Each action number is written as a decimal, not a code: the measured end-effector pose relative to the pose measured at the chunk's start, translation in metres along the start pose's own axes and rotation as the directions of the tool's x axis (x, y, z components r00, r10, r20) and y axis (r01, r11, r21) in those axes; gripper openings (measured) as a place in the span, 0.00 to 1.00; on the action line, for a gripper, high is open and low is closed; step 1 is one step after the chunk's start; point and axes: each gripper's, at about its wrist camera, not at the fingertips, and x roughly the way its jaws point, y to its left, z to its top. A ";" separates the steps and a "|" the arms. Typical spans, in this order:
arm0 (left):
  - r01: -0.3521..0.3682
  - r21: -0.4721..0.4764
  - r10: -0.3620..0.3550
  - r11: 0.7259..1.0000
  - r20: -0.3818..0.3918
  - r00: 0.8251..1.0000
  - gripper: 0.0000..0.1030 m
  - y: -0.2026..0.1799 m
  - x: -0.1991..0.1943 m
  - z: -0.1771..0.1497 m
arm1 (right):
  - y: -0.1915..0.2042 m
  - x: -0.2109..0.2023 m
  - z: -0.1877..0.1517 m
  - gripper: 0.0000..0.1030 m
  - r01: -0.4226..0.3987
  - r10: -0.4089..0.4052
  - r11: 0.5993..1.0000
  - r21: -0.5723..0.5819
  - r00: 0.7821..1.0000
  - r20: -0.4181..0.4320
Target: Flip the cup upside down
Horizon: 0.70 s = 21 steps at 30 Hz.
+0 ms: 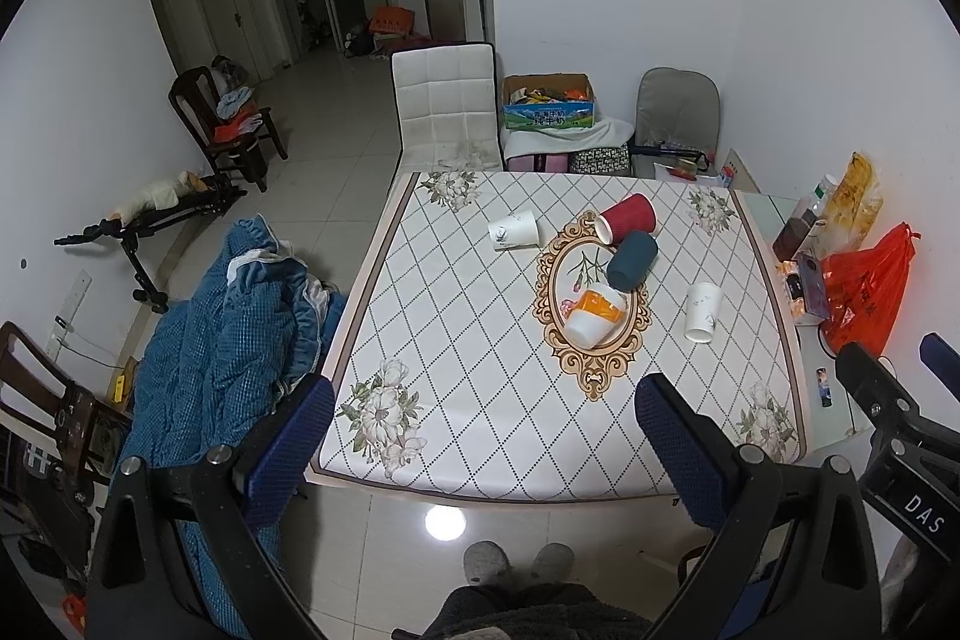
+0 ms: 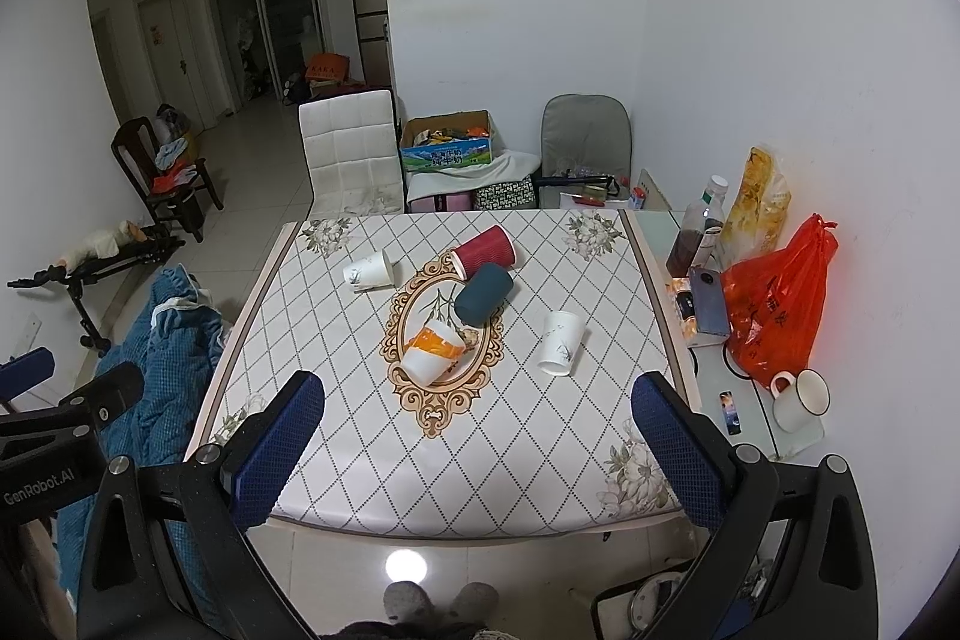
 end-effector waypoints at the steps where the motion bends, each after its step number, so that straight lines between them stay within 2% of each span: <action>1: 0.000 0.000 0.000 1.000 0.000 1.000 1.00 0.000 0.000 0.000 | 0.000 0.000 0.000 1.00 -0.001 0.001 1.000 0.002 1.000 0.000; 21: 0.000 0.001 0.000 1.000 0.001 1.000 1.00 0.000 0.000 0.000 | 0.001 -0.001 0.001 1.00 0.001 -0.001 1.000 0.000 1.000 0.000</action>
